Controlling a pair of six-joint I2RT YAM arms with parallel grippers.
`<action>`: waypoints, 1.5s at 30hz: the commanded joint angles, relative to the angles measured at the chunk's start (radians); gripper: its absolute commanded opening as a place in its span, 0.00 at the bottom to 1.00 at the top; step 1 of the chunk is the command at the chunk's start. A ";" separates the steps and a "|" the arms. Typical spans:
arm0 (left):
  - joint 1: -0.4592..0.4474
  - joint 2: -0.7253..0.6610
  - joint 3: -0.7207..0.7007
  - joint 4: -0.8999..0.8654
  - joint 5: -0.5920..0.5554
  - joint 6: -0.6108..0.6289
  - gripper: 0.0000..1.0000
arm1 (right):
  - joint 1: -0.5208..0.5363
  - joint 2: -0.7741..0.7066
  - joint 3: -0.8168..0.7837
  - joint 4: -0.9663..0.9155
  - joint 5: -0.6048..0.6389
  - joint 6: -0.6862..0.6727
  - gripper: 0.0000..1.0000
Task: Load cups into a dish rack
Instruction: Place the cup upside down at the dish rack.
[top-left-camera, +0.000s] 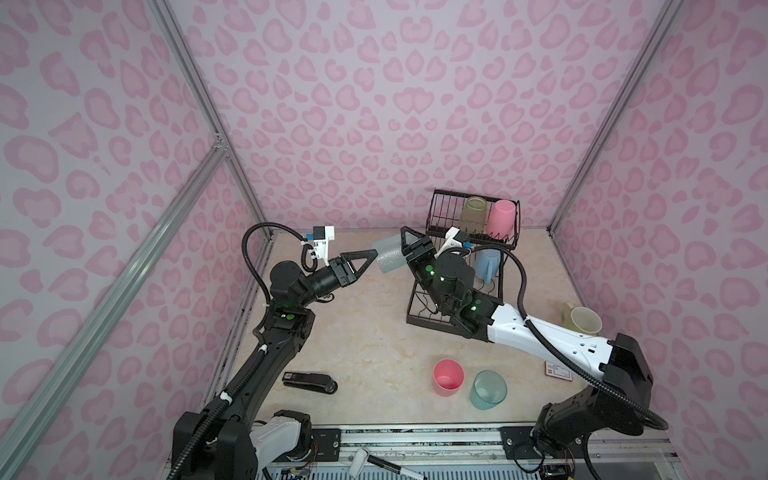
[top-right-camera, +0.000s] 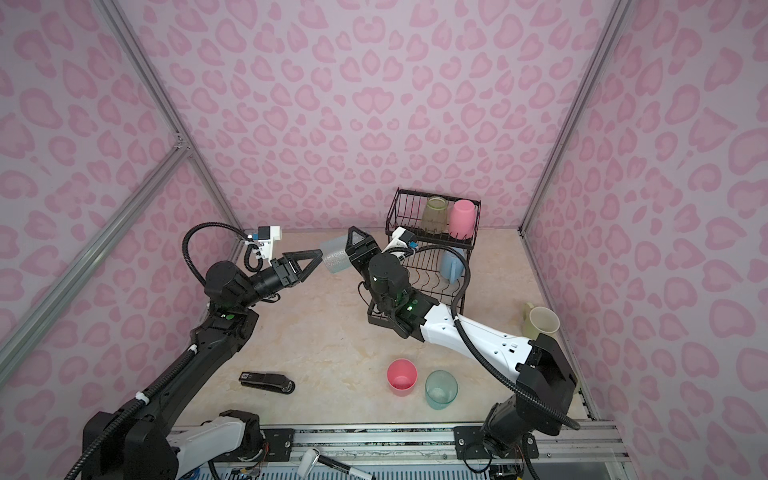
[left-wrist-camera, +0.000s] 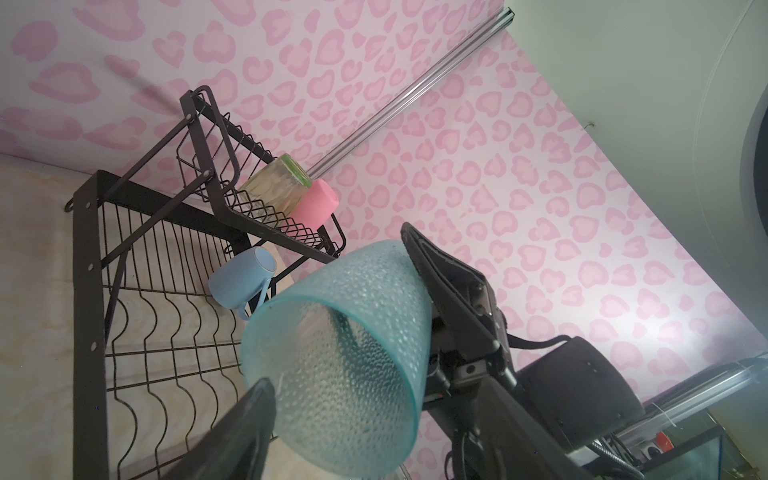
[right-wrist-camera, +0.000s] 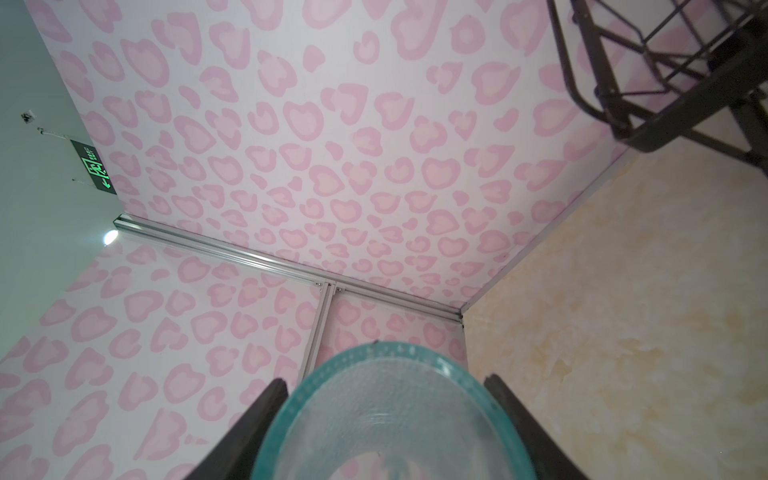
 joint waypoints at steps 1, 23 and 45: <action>0.001 -0.007 0.001 -0.007 -0.008 0.039 0.83 | 0.003 -0.023 0.012 -0.066 0.109 -0.124 0.52; -0.009 0.016 0.112 -0.517 -0.191 0.313 0.98 | -0.002 -0.022 0.252 -0.236 0.483 -0.802 0.53; -0.340 0.016 0.455 -1.142 -1.039 0.722 0.98 | -0.220 0.261 0.665 -0.499 0.355 -1.111 0.53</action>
